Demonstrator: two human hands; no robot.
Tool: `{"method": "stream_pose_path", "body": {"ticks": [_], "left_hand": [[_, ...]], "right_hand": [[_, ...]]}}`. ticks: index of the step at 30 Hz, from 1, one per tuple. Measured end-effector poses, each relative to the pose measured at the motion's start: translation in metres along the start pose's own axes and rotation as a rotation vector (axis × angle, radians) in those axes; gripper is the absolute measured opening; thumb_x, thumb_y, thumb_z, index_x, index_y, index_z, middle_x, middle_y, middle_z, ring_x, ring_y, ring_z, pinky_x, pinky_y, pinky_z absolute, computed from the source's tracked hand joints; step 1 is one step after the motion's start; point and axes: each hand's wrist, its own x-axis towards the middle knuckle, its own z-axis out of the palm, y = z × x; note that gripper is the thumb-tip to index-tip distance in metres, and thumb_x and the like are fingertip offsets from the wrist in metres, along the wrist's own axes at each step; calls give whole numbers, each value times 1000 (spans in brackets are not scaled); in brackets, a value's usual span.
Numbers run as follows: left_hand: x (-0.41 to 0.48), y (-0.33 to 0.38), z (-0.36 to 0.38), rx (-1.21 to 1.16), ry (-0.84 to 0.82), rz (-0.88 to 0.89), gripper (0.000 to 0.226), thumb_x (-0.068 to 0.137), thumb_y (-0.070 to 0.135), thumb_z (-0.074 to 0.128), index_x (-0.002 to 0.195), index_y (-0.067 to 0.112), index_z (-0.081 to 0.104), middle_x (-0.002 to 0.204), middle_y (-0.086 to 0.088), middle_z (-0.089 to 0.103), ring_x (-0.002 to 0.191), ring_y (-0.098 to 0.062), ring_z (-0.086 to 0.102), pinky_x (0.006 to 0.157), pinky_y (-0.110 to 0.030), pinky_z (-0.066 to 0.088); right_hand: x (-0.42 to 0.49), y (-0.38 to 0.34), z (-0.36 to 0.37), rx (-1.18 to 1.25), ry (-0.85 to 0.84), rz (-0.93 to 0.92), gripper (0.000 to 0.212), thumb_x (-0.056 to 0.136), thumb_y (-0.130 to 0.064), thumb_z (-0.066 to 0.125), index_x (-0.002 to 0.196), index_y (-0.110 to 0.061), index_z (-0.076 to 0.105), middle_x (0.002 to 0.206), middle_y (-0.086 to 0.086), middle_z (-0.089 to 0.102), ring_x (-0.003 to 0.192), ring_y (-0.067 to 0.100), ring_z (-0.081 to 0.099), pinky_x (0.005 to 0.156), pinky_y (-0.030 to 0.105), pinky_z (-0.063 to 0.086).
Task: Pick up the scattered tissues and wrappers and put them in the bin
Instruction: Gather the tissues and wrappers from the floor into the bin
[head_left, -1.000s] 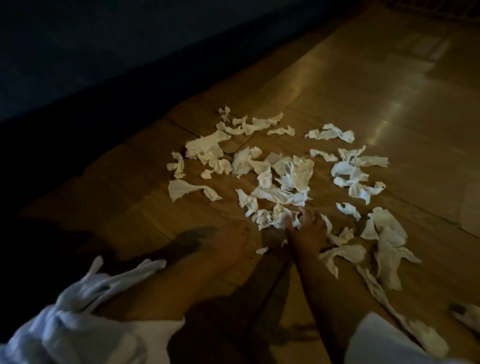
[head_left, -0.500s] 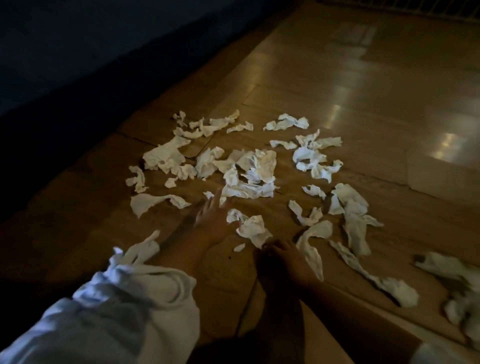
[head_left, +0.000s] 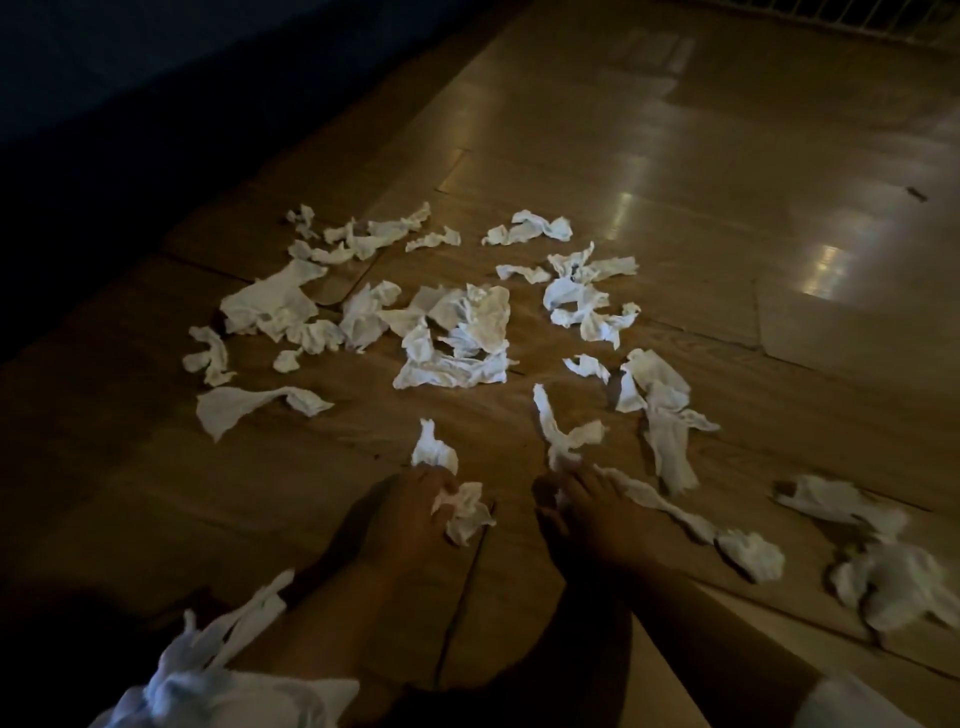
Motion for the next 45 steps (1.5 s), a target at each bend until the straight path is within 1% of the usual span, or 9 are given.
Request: {"method": "stream_pose_path", "body": {"ticks": [4, 9, 12, 16, 20, 27, 33, 38, 45], "left_hand": [[-7, -8, 6, 168, 69, 3, 55, 83, 44, 42, 135, 26, 41, 139, -9, 44, 127, -32, 43, 103, -46, 36], [6, -11, 24, 262, -12, 36, 80, 72, 84, 16, 131, 34, 37, 150, -15, 32, 137, -38, 27, 106, -58, 25], [12, -4, 25, 204, -110, 43, 105, 67, 85, -9, 134, 25, 46, 148, -5, 37, 139, -29, 30, 112, -50, 18], [5, 2, 34, 286, 21, 177, 43, 90, 37, 33, 90, 18, 72, 91, 0, 71, 76, -22, 69, 69, -33, 55], [11, 4, 32, 238, 103, 320, 32, 79, 25, 42, 88, 15, 71, 81, 2, 70, 67, -17, 68, 56, -23, 56], [48, 91, 19, 60, 79, 253, 40, 100, 27, 36, 131, 7, 49, 128, -15, 57, 104, -28, 61, 80, -30, 45], [86, 132, 37, 90, 75, 245, 43, 99, 37, 31, 137, 20, 42, 145, -2, 39, 121, -20, 47, 87, -22, 35], [98, 101, 69, 264, -135, 100, 48, 93, 49, 41, 138, 34, 34, 157, -2, 8, 144, -29, 2, 114, -52, 2], [73, 87, 71, 327, -19, 129, 34, 83, 23, 63, 113, 7, 63, 115, -18, 63, 97, -38, 60, 83, -51, 43]], "right_hand": [[-13, -10, 11, 148, 254, -91, 18, 90, -33, 37, 97, -23, 50, 94, -3, 58, 74, 21, 63, 60, 28, 46], [-13, 14, -25, 239, 446, 231, 20, 98, -17, 40, 107, -5, 53, 85, 5, 60, 67, 4, 54, 58, 7, 43], [-22, 40, -23, 187, 401, 338, 40, 92, -39, 46, 119, -11, 54, 110, 8, 58, 94, 14, 56, 81, 25, 45], [-48, 54, -1, 25, 202, 357, 34, 86, -49, 43, 95, -21, 59, 103, 2, 59, 98, 25, 55, 81, 35, 41], [-67, 57, -16, 158, 285, 214, 21, 93, -27, 40, 90, -13, 56, 90, 1, 56, 75, 8, 55, 65, 25, 44], [-92, 117, -14, -37, 272, 570, 30, 64, -17, 84, 84, -4, 67, 91, 19, 64, 82, 38, 60, 75, 38, 44], [-93, 147, -28, 74, 371, 551, 16, 82, -17, 68, 78, -4, 59, 79, 15, 59, 72, 33, 58, 62, 33, 37], [-69, 196, -55, 123, 433, 877, 31, 87, -24, 63, 108, -2, 59, 141, 22, 35, 129, 39, 31, 99, 49, 38], [-53, 162, -36, 176, 276, 518, 33, 87, -18, 59, 110, 6, 57, 105, 24, 59, 93, 40, 57, 74, 37, 41]]}}
